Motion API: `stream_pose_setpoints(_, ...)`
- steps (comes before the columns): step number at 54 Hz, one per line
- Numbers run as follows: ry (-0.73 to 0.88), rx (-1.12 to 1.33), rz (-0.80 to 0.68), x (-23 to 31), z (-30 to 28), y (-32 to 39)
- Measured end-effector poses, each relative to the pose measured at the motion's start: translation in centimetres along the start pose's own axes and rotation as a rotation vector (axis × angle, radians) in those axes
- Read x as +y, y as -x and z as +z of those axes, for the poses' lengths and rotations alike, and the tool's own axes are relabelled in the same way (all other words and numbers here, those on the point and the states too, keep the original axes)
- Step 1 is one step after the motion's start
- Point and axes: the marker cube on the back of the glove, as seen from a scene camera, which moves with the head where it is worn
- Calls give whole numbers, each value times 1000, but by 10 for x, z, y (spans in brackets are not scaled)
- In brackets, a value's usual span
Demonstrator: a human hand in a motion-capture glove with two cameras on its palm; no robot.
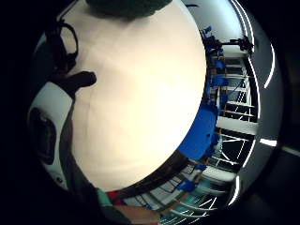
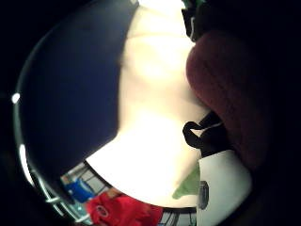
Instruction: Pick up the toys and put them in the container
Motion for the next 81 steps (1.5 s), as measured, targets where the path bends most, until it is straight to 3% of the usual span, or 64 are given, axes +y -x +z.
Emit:
stream_pose_setpoints(18, -115, 0, 36, 8, -102, -6)
stream_pose_setpoints(27, -173, -126, -59, -10, -180, 47)
stream_pose_setpoints(37, -183, -246, -134, -35, -225, 117)
stream_pose_setpoints(44, -140, -277, -105, -65, -209, 152)
stream_pose_setpoints(48, -80, -283, -158, -68, -191, 169)
stream_pose_setpoints(56, 45, -220, -165, -81, -156, 160)
stream_pose_setpoints(63, -152, -317, -97, -95, -151, 98)
stream_pose_setpoints(69, -292, -252, 11, -111, -131, 29)
stream_pose_setpoints(81, -40, -143, 196, -137, -49, -52)
